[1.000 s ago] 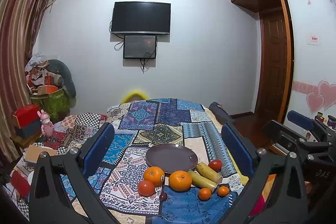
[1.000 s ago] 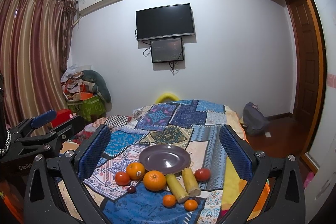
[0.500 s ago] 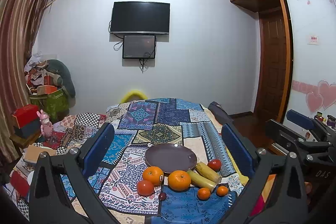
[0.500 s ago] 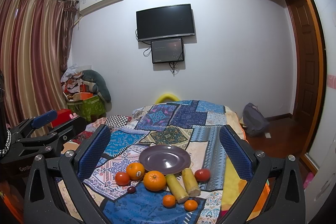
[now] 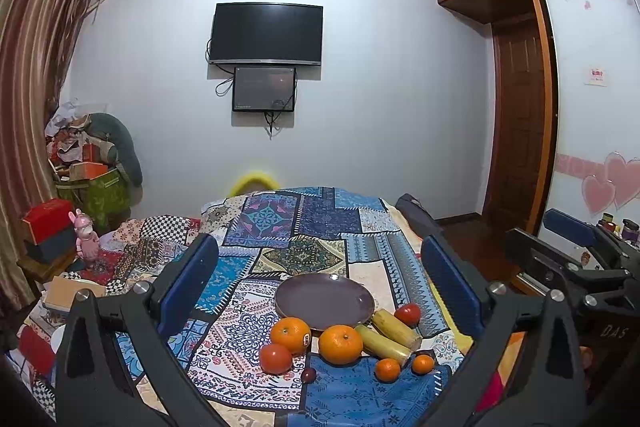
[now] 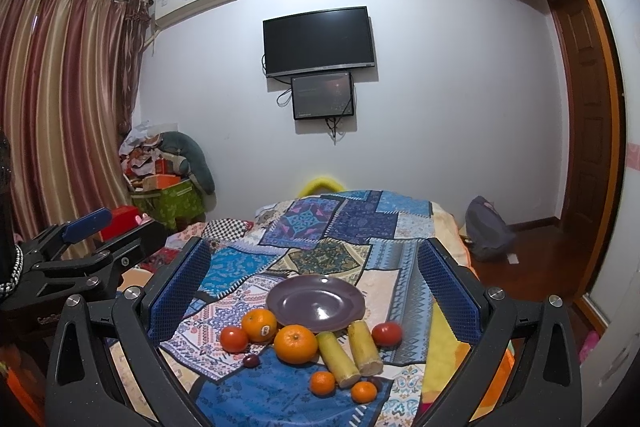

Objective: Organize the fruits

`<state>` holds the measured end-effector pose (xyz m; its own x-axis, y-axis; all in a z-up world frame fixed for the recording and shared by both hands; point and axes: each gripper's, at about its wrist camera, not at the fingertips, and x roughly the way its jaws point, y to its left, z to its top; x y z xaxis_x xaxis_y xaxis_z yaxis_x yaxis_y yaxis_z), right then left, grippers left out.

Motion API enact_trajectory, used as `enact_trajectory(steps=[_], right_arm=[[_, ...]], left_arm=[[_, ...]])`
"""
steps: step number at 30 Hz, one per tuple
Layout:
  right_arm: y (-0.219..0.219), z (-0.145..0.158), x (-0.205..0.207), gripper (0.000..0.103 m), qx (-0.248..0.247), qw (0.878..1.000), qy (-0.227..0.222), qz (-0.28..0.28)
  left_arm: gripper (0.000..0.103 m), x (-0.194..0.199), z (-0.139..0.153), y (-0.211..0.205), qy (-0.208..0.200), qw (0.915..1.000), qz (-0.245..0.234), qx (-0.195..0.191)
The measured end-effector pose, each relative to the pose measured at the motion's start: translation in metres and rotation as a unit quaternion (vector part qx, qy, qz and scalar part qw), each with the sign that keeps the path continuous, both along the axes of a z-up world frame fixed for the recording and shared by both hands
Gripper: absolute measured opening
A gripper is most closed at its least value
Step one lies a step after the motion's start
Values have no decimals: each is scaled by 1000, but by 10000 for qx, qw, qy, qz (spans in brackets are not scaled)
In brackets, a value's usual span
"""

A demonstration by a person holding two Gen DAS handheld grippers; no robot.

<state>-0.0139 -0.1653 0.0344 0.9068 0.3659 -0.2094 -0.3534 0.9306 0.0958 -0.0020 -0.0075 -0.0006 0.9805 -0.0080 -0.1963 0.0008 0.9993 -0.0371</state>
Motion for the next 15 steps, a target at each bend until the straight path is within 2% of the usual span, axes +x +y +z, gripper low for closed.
enact_trajectory(steps=[6,8,15], right_arm=[[-3,-8,11,103,71,9998,170,45],[-3,-13,16,100,50,9997,250,56],[-3,-39,42,75,-126,9964,832,46]], left_arm=[[85,9,-6,4,207,9998,-37,-52],[81,16,-11,8,343,9994,-32,-103],[69,45,-34,22,918,9956,0,-191]])
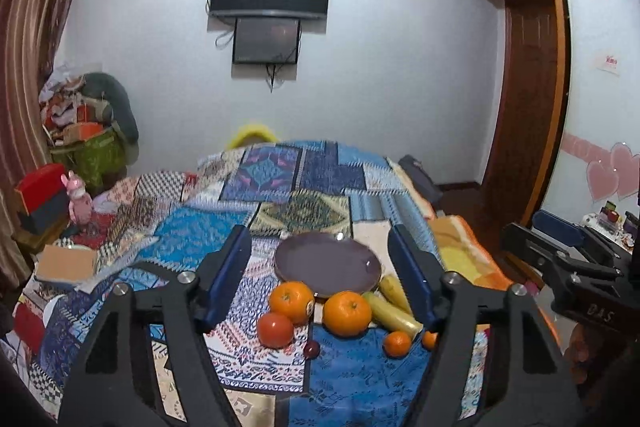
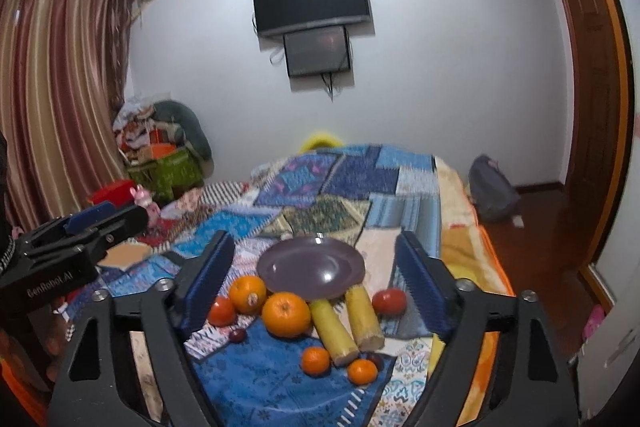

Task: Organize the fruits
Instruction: 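Grasp the stickered orange with the left tool while the right tool grasps a large orange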

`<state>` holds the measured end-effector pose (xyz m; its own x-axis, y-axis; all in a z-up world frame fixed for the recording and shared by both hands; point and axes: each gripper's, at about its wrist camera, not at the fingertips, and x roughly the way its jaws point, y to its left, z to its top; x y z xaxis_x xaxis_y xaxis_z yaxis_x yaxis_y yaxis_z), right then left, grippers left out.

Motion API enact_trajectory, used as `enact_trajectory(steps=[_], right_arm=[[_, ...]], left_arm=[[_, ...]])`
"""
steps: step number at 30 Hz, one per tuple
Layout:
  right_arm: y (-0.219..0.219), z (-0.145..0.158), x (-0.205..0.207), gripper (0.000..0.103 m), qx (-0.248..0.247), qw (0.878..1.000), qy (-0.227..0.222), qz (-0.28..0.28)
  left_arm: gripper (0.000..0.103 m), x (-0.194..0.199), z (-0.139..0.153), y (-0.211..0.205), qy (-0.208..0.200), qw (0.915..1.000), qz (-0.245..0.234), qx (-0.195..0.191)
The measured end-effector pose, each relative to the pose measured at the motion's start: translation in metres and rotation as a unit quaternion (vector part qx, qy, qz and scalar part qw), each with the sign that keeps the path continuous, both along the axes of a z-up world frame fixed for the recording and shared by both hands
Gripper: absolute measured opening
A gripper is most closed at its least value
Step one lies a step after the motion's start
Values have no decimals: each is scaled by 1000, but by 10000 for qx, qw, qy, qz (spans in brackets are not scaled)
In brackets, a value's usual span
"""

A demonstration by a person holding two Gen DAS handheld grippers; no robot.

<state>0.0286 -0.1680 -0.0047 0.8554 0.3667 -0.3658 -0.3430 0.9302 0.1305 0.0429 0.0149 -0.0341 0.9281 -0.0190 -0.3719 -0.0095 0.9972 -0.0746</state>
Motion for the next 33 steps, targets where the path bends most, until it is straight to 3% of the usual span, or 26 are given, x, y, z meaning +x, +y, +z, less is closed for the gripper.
enact_trajectory(steps=[7,15,21,33], right_arm=[[-11,-29,28,54,-152,9971,746,21],[-16,-65,56,41,-240,9875,1555,138],[-1,-82,71,40,-329,9814,1846,402],[49,-106,104,40,-515,9676,2246,1028]], left_arm=[[68,31,-34,20,644,9978,96,94],[68,63,-84,36,1399,9896,167,281],[68,85,-110,42,1868,9823,36,136],[68,130,-137,43,2348,9712,-402,16]])
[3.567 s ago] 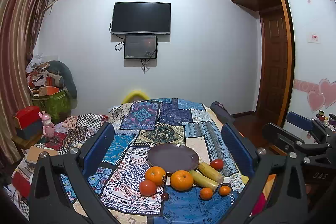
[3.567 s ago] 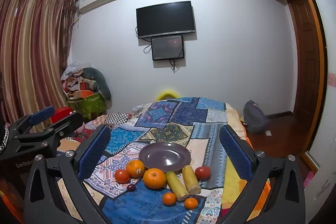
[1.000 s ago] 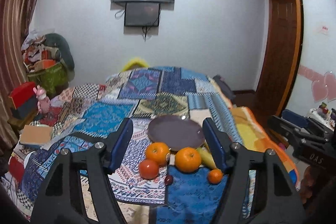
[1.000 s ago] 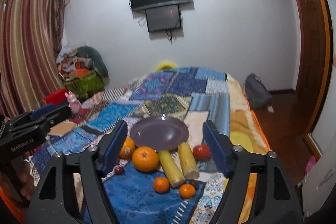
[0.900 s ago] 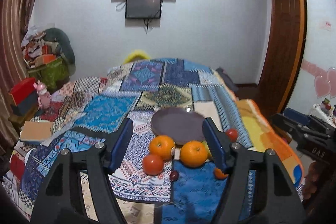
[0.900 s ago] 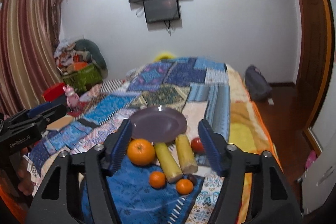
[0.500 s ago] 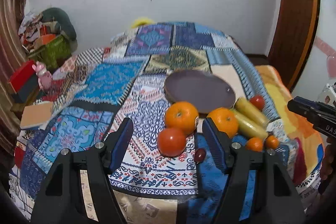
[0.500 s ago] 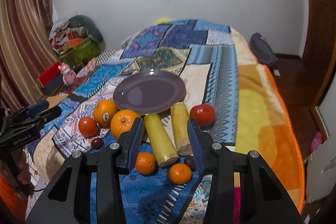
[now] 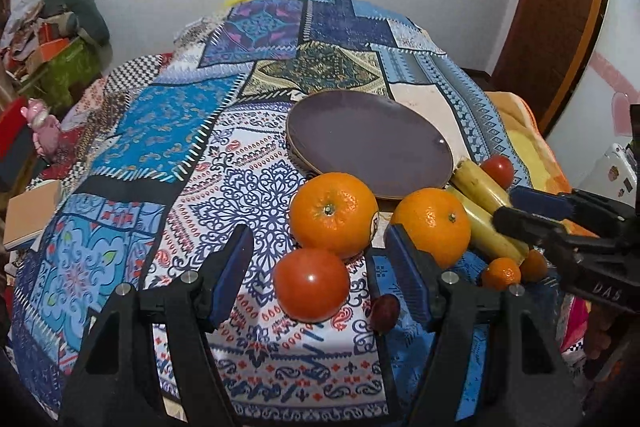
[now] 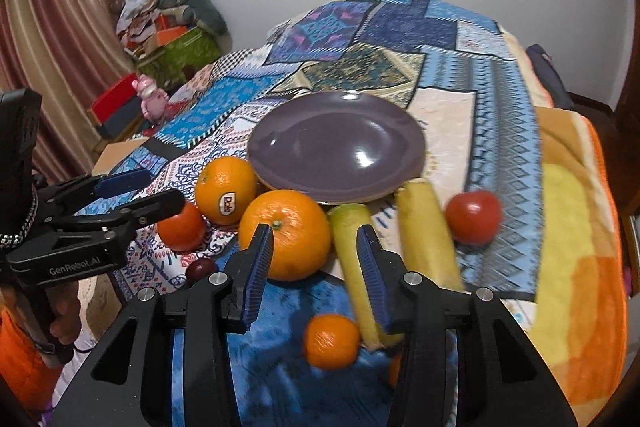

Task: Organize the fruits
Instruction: 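Grasp the stickered orange with the left tool while the right tool grasps a large orange, then lift and carry both oranges onto the purple plate with both tools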

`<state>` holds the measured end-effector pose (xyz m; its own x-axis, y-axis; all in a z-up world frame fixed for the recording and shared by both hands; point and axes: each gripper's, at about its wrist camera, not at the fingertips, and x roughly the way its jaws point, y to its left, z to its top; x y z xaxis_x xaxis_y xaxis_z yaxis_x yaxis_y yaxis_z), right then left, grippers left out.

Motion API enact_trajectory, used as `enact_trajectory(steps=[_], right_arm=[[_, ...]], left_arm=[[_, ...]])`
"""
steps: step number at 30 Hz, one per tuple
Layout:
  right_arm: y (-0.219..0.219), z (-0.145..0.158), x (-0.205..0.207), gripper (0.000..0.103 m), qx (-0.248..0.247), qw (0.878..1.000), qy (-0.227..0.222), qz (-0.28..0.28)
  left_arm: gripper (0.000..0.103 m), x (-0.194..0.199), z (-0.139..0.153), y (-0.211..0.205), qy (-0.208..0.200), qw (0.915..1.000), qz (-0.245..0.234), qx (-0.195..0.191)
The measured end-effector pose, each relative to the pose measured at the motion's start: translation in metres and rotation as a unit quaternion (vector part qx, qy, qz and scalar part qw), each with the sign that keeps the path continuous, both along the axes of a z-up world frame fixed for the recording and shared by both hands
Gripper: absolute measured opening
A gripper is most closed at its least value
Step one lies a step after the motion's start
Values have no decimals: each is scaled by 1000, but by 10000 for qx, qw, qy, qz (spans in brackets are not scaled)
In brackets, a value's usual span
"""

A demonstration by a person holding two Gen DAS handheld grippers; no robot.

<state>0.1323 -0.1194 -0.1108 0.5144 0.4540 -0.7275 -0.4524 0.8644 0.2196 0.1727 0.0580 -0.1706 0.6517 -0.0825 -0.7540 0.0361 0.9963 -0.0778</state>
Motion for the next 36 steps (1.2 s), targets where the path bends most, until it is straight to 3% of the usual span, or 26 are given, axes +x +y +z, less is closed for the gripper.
enact_trajectory(steps=[6,12,15,19,24,36], right_arm=[[18,-15,10,41,-67,9995,293,106],[26,-20,13,53,-58,9989,434,142],[34,-25,15,62,-199,9987,440,150],[41,-31,17,67,-402,9982,423,150],[45,-35,20,68,-614,9972,387,175],[43,-36,17,66,-466,9983,331,147]], left_arm=[[68,14,-6,6,118,9998,-100,-104],[69,22,-11,8,167,9996,-208,-123],[69,23,-13,8,170,9994,-246,-161],[69,27,-16,8,218,9990,-310,-224],[69,35,-23,8,340,9983,-352,-314],[70,55,-42,3,774,9944,-503,-524]])
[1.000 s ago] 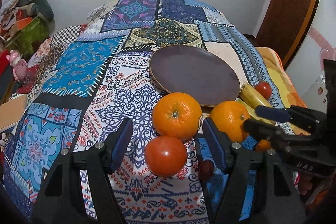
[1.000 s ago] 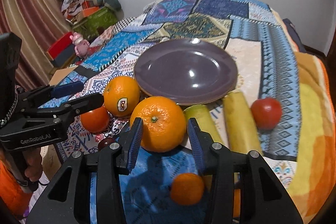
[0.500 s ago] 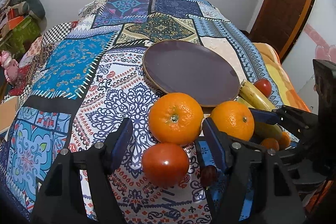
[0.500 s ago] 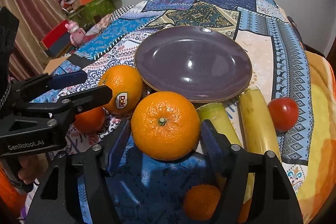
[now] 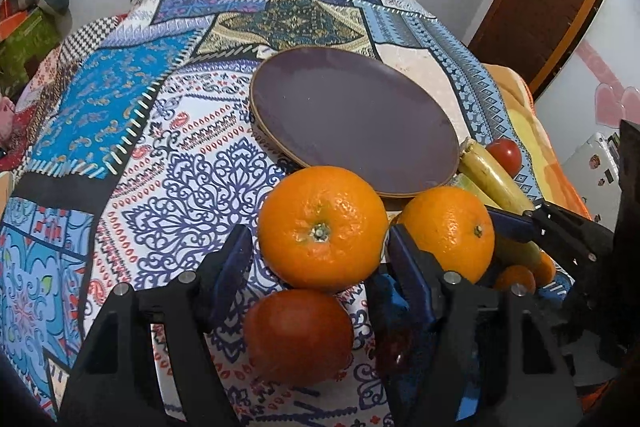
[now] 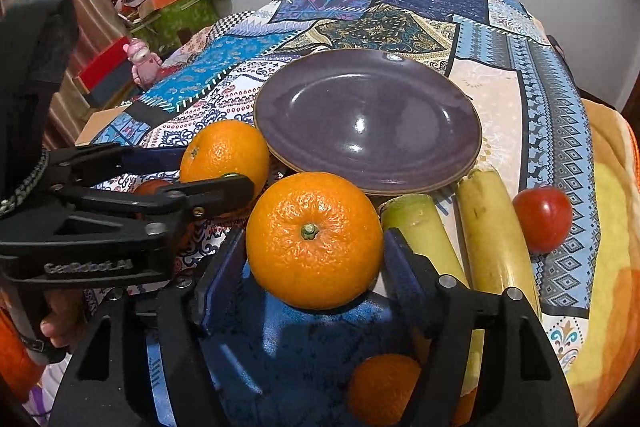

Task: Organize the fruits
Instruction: 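Lift and carry both oranges onto the purple plate with both tools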

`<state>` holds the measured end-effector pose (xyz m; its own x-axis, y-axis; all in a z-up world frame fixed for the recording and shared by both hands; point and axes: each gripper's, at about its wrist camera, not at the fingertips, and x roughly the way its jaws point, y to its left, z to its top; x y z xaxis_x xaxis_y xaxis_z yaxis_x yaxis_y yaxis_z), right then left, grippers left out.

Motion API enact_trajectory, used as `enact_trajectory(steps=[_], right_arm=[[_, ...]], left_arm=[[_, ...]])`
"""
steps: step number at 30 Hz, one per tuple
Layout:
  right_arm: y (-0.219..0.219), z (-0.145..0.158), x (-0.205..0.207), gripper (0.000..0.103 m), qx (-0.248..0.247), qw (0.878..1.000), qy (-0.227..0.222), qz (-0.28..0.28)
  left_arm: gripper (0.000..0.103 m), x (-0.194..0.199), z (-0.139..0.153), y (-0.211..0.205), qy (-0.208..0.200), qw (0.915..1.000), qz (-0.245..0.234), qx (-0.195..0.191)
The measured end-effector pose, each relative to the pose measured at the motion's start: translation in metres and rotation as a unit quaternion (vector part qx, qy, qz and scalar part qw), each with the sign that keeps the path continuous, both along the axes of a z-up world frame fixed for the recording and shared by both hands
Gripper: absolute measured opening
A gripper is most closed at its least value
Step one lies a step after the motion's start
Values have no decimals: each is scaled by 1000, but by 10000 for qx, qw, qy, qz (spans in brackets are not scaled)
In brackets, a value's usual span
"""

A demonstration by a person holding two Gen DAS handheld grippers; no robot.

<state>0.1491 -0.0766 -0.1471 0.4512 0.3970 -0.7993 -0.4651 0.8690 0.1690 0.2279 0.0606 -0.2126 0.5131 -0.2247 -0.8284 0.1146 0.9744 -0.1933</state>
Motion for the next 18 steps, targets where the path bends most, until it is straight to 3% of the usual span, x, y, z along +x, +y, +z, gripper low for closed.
enact_trajectory(steps=[7,18], right_arm=[[-2,1,1,66,101,9999,68,-39],[-13,20,-5,65,278,9996,-60,-58]], left_arm=[[66,-2,2,-2,-61,10000,-34,26],[65,-17,36,0,-382,9992,133,-48]])
